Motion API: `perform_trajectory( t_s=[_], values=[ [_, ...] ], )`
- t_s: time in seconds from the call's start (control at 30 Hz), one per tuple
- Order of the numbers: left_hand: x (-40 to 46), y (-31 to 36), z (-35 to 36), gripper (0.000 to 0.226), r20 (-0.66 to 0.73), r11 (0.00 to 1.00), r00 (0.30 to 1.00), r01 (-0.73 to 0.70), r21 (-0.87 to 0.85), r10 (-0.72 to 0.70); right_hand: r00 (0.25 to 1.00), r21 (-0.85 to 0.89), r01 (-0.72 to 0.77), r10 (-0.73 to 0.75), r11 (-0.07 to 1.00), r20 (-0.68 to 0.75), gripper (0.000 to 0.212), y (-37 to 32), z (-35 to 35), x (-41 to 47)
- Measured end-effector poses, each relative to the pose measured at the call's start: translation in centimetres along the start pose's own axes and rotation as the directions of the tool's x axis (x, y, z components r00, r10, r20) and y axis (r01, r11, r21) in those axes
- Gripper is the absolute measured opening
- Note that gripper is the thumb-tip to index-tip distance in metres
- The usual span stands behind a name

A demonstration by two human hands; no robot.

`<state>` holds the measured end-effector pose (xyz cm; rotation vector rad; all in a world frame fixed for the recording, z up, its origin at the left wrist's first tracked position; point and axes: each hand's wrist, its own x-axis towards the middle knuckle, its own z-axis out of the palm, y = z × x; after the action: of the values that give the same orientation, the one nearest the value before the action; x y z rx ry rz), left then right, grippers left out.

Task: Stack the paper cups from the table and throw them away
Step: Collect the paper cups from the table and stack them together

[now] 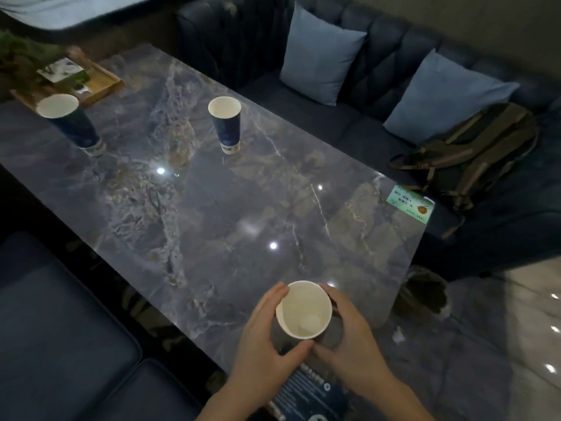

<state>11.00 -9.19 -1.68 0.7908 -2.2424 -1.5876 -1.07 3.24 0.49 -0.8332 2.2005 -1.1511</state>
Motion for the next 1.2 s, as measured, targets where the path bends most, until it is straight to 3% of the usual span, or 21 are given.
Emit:
perform_trajectory(
  t_s=[0.43,0.57,0.73,0.9,1.07,1.2],
  values=[
    [1.8,2.1,-4.7,0.086,0.124,0.998,0.991,-0.054,-0.021,0.056,0.996,-0.005,-0.042,0.042,0.999,-0.075,0.085,-3.2,2.2,-0.9],
    [1.7,3.5,-4.7,0.09,0.12,0.999,0.992,-0.019,-0.043,0.024,0.994,0.11,-0.004,0.016,0.994,-0.108,0.078,-3.2,1.4,-1.4],
    [1.7,5.1,-3.5,0.089,0.093,0.998,0.996,0.025,-0.063,-0.019,0.997,0.278,-0.065,0.077,0.958,-0.032,0.081,-1.8,0.9,-1.6],
    [2.7,5.4,-3.8,0.083,0.053,0.988,0.996,0.075,-0.138,-0.068,0.996,0.327,-0.087,0.089,0.941,0.009,0.082,-1.4,0.9,-0.5],
    [6.3,5.0,-5.6,0.07,0.057,0.957,0.993,0.119,-0.263,-0.108,0.982,0.311,-0.144,0.174,0.939,-0.073,0.087,-1.4,2.7,1.9],
    [9.7,3.7,-8.4,0.073,0.118,0.938,0.984,0.162,-0.307,-0.131,0.966,0.283,-0.171,0.217,0.944,-0.142,0.083,-2.5,5.2,4.9]
  ],
)
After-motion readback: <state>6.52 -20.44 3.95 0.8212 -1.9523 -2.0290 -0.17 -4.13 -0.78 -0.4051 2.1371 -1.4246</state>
